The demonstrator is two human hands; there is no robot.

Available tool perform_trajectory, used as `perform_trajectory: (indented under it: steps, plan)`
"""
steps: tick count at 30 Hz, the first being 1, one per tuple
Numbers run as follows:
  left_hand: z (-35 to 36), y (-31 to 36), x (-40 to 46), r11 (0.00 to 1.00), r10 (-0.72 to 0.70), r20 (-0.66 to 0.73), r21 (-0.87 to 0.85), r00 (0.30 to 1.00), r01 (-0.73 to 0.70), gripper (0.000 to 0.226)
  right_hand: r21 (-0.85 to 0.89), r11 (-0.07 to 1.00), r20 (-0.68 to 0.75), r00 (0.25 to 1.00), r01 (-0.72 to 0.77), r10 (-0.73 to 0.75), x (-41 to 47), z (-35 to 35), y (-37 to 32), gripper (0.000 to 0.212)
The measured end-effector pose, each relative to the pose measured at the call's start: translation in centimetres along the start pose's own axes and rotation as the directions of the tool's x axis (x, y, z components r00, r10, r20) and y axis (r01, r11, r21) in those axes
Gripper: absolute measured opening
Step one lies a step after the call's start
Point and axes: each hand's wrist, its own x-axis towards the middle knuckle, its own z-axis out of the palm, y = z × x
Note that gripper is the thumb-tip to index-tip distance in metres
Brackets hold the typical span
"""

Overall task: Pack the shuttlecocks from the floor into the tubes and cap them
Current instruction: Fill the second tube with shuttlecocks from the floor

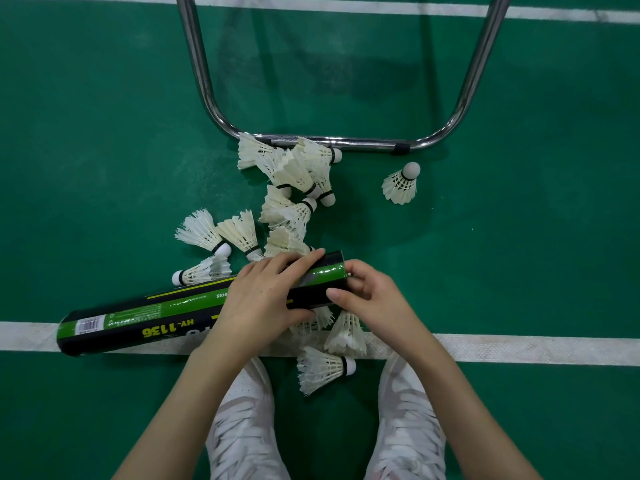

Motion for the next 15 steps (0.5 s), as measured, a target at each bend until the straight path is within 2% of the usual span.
perform_trajectory:
  steps: [5,7,9,12,15]
  plan:
    - [-0.4,0.1,0.2,1.000,-0.005,0.000,-0.013,1.000,0.005,0.091,-0.091,0.993,-0.126,0.988,0.081,-0.093,1.4,-2.4,-0.8,0.010]
    - [-0.4,0.3,0.1,1.000,-0.002,0.008,-0.014,1.000,0.002,0.090,-0.199,0.975,-0.178,0.975,0.099,-0.135,3.1,-4.7,-1.2,0.008]
    - [-0.4,0.3,0.1,1.000,0.000,0.007,-0.013,1.000,0.000,0.090,-0.311,0.948,-0.295,0.940,0.072,-0.168,5.3,-7.4,-1.3,0.015]
    - [-0.3,0.1,0.1,1.000,-0.007,0.000,0.001,1.000,0.007,0.090,-0.385,0.923,-0.477,0.856,0.003,-0.201,8.2,-10.8,-0.8,0.031]
    - [-0.3,0.2,0.1,1.000,-0.008,0.008,-0.003,1.000,0.008,0.089,-0.435,0.899,-0.523,0.826,-0.048,-0.209,9.6,-12.4,-0.6,0.050]
